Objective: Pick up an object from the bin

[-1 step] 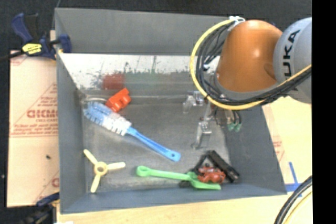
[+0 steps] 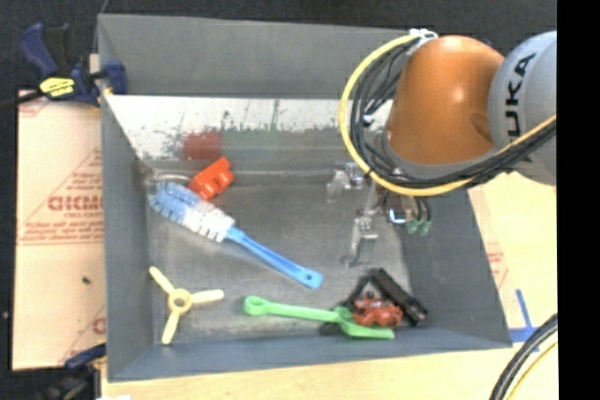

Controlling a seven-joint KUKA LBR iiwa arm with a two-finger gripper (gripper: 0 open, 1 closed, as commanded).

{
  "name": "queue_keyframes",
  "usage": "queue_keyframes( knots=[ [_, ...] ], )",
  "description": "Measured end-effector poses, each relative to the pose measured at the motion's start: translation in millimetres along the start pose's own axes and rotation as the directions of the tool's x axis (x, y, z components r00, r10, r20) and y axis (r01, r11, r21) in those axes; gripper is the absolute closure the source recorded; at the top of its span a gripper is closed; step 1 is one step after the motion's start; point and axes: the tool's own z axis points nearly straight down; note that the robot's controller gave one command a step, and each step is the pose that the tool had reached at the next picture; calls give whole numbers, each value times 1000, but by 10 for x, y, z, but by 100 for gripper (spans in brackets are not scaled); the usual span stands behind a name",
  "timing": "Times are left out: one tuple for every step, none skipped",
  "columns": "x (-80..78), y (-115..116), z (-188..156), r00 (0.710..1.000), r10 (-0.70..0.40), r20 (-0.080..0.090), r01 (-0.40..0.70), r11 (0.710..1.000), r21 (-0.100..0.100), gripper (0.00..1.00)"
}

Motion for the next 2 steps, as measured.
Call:
queue_keyframes(
  knots=[
    [42,592,676,1000,16,-4,-16,1000,-3,0],
    [363,499,593,1000,-8,9,8,1000,2,0]
  ],
)
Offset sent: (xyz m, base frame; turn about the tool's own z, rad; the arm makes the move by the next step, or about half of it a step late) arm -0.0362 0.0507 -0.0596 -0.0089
